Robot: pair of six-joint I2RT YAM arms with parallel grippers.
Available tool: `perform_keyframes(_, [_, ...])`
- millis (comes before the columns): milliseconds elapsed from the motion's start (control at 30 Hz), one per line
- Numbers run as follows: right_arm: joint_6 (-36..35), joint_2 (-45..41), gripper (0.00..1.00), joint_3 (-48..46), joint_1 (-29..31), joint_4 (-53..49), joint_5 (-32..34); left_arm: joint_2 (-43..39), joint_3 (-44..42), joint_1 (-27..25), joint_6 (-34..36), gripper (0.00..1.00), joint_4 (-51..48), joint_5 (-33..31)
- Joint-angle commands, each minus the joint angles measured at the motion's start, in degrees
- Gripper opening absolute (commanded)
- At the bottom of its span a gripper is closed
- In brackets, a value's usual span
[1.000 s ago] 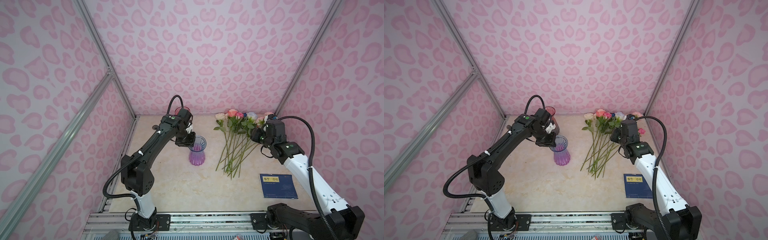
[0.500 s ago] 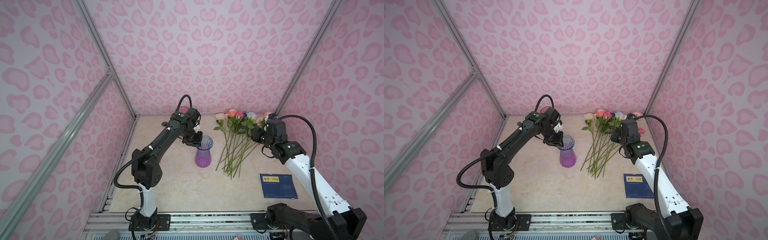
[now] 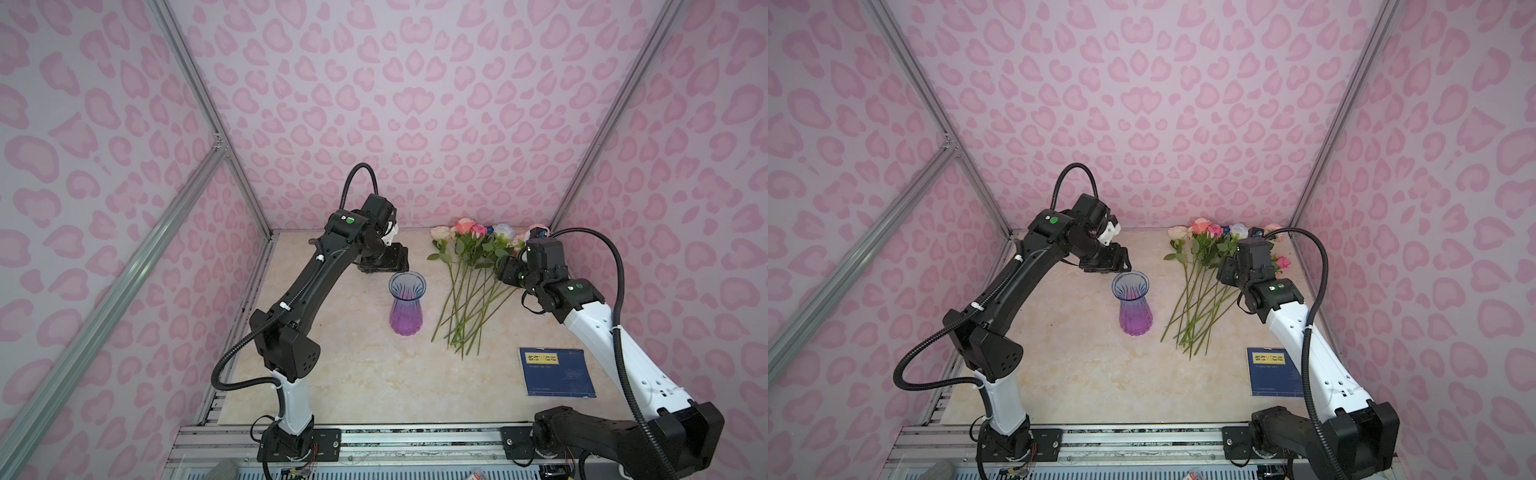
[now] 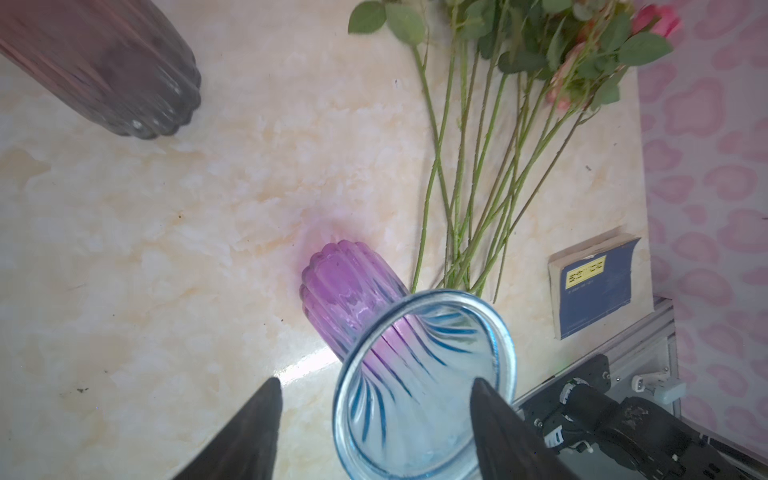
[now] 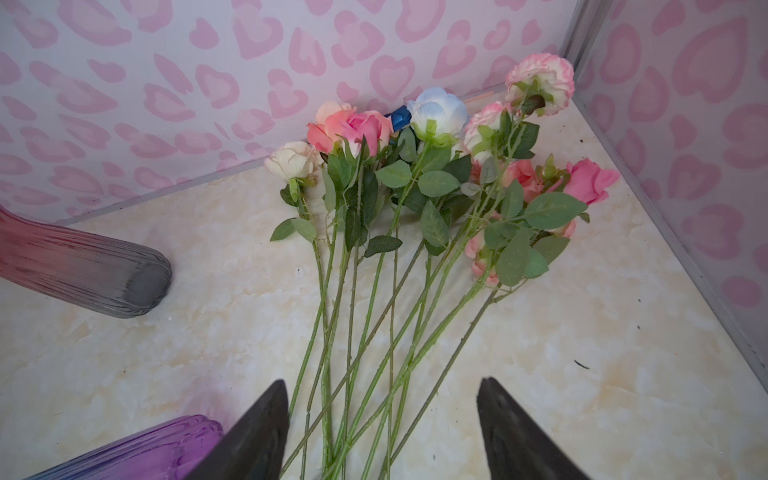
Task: Arrange the flowers into the vase
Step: 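Slide the purple-blue vase with the left gripper toward the roses, then release the vase with the left gripper while the right gripper descends onto rose stems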
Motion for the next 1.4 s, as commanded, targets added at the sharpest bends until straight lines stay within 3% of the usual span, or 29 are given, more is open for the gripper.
perform_keyframes(0, [-0.3, 1.7, 0.69, 1.6, -0.3, -2.2, 1.9, -1.3, 2.2, 0.1, 1.0, 0.74, -1.9, -0.4])
perform_keyframes(133, [1.0, 3.1, 0.65, 2.4, -1.7, -2.5, 0.8, -5.1, 2.7, 0.1, 1.2, 0.75, -2.5, -2.3])
perform_keyframes(233, [3.0, 5.3, 0.53, 2.0, -4.2, -1.5, -3.4, -11.7, -1.1, 0.2, 1.1, 0.75, 0.6, -7.4])
perform_keyframes(367, [6.5, 10.9, 0.28, 1.5, -7.4, 1.7, -8.3, -27.9, -26.0, 1.3, -2.4, 0.76, 18.3, -19.4])
perform_keyframes(500, [10.8, 18.6, 0.21, 3.3, -10.9, 4.3, -14.9, -42.4, -53.1, 7.5, -11.5, 0.79, 34.6, -15.6])
perform_keyframes(600, [12.2, 26.0, 0.2, 7.3, -12.0, 3.3, -17.5, -49.0, -65.0, 12.5, -17.8, 0.81, 40.1, -9.9])
perform_keyframes(700, [13.6, 31.1, 0.2, 9.2, -12.0, 3.6, -18.4, -52.3, -71.5, 12.8, -20.7, 0.81, 43.4, -8.7])
perform_keyframes(1000, [15.6, 39.8, 0.31, 11.1, -10.9, 5.2, -18.9, -49.1, -71.3, 13.2, -18.4, 0.81, 42.1, -5.5])
perform_keyframes(1233, [16.4, 41.7, 0.23, 12.3, -10.5, 6.5, -20.7, -46.8, -68.3, 13.7, -16.3, 0.81, 41.6, -3.8])
perform_keyframes(1367, [16.4, 39.9, 0.24, 12.2, -10.3, 5.7, -19.4, -46.1, -68.5, 13.9, -16.6, 0.8, 42.0, -2.6])
